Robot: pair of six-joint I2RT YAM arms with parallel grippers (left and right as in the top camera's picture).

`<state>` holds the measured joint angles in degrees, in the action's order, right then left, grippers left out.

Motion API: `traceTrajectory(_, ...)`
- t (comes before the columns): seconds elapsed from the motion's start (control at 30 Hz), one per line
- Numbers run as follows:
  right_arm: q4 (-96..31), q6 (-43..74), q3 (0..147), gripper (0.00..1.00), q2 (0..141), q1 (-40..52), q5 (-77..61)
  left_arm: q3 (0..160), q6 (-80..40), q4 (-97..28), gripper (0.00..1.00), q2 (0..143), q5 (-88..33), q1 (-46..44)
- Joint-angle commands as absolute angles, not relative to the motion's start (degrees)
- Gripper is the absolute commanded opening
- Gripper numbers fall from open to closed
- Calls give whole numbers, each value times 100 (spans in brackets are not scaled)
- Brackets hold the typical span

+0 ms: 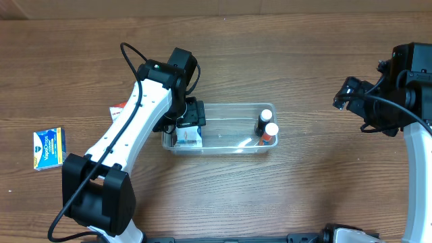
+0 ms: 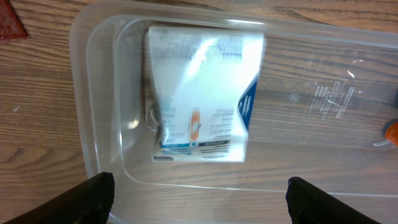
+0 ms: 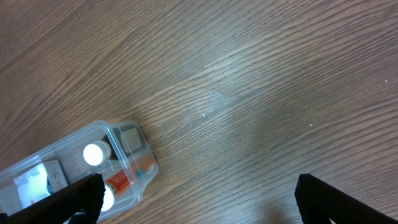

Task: Pack container
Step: 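Place the white box into the container's left end and release, then move the left gripper to the blue VapoDrops box and grasp it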

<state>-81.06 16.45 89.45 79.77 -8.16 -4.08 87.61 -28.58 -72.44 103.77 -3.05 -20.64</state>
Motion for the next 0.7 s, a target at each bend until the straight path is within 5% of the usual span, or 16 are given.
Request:
traceTrajectory(0.0,-8114,1608,8932,100,7920,-821,-421,8718,-2827,-7249,88,10444,-222,-2104)
traceTrajectory(0.23,-8114,1605,8932,100,7920,-821,-421,8958,-2727,-7463,85,10029,421,-2097)
traceTrajectory(0.4,-8112,1605,8932,100,7920,-821,-419,9406,-2744,-7870,98,9076,1586,-1927)
traceTrajectory(0.67,-8101,1605,8932,100,7920,-821,-419,9461,-2220,-8108,100,7760,2008,121)
